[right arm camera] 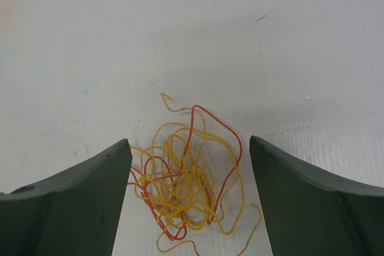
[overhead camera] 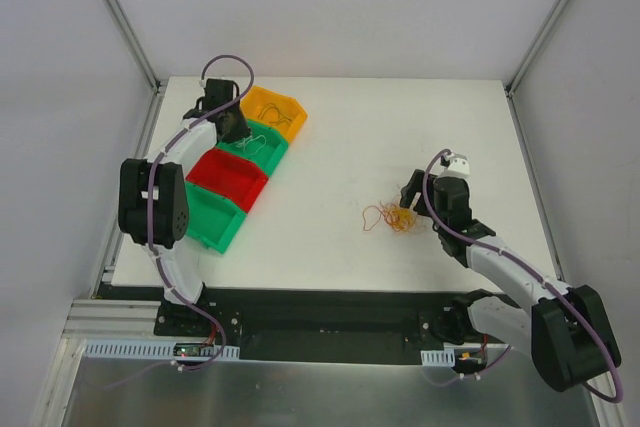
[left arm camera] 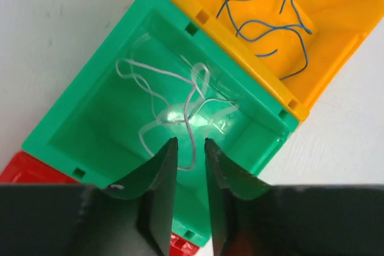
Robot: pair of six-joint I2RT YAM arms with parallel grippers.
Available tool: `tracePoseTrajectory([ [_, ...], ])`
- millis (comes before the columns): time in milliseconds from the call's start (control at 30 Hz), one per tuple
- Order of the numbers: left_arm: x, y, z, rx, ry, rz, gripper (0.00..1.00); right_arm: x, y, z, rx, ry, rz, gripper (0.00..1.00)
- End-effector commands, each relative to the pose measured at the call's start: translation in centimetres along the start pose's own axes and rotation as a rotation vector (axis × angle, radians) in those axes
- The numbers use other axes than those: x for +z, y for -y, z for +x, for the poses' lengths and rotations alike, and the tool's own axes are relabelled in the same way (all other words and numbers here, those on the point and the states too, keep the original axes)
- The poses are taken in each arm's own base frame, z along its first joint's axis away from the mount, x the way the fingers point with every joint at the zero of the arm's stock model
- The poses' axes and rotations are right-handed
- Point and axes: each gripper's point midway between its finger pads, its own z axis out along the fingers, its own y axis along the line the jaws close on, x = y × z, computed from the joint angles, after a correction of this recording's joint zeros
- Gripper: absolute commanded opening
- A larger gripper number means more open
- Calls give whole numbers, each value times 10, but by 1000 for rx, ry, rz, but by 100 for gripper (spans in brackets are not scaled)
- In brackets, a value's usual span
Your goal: Untangle the cables
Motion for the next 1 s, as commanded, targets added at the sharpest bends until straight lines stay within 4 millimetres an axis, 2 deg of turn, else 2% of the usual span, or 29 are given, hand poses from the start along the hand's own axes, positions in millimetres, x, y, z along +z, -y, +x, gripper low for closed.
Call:
tracePoseTrajectory([
  [0, -27, 8, -21, -58, 47, 28, 37, 3, -9, -21, 1, 51, -19, 82],
  [67, -39, 7, -21, -72, 63, 30, 54, 4, -10, -19, 2, 45, -25, 82],
  [133, -53, 7, -19, -84, 73, 44, 63, 5, -10, -17, 2, 31, -24, 82],
  [200, -69, 12, -16, -89, 78, 84, 66, 6, -11, -17, 2, 21, -26, 82],
  [367, -100, 49, 9, -9, 28, 265, 67, 6, -14, -12, 4, -7, -36, 82],
  [500, -124, 106, 53, 121, -35, 542, 61, 5, -17, -9, 5, -22, -53, 82],
  [600, -137, 153, 105, 287, -121, 699, 63, 4, -17, -7, 5, -31, -55, 82],
  [667, -137, 180, 141, 372, -178, 768, 64, 4, -15, -3, 10, -47, -42, 82],
  [700, -137, 195, 170, 419, -232, 810, 65, 3, -14, -2, 12, -58, -37, 81],
  [733, -139, 210, 187, 448, -263, 856, 65, 3, -14, -1, 12, -62, -35, 81],
  [800, -132, 226, 220, 490, -332, 881, 65, 2, -12, 1, 19, -66, -27, 81],
  [967, -116, 254, 269, 536, -434, 925, 66, 2, -7, 8, 32, -90, -4, 81],
])
